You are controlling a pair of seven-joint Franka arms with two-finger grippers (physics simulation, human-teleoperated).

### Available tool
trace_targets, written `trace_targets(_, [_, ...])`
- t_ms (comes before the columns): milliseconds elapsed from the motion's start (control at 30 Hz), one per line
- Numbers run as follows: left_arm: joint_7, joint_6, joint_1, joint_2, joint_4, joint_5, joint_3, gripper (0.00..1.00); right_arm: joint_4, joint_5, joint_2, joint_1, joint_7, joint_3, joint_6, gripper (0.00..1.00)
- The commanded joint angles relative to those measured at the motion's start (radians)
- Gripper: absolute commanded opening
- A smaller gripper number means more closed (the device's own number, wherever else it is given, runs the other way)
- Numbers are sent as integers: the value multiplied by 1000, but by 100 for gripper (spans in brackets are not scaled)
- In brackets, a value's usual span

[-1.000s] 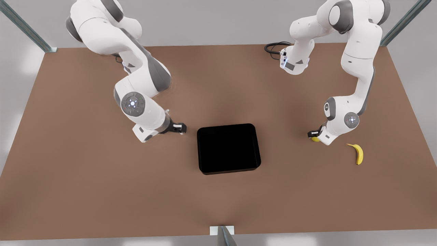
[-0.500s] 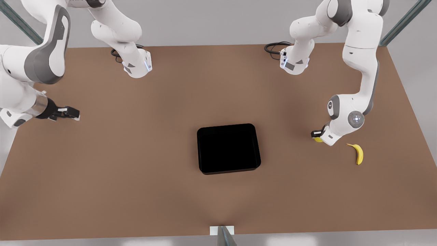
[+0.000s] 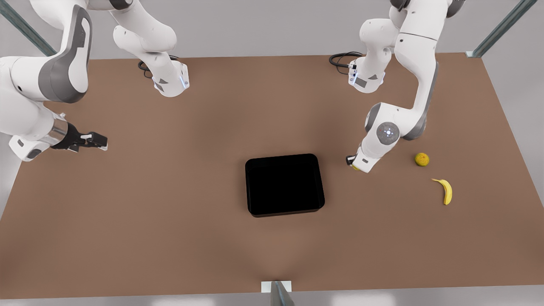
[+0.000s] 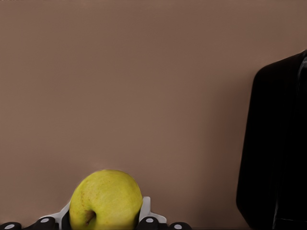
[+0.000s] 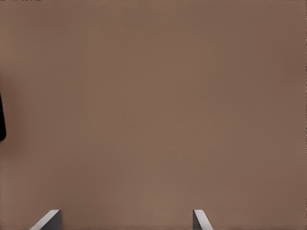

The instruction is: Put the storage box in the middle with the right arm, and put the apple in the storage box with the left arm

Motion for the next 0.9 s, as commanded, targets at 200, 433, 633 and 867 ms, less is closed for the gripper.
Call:
trace_targets(200, [-231, 1, -144, 50, 80, -23, -19, 65, 44, 0, 5, -1, -9, -5, -2, 100])
trace_targets(433, [-352, -15, -252, 169, 266, -14, -21, 65, 80, -9, 11, -1, -9, -2, 12, 100])
trace_targets(633, [-415, -15, -332, 300, 428, -9, -18, 65, 81, -9, 20, 3, -9, 0, 20, 100])
trace_targets(867, [-406, -141, -324, 259, 441, 49, -10, 100, 87, -11, 21, 6, -6, 0, 20, 100])
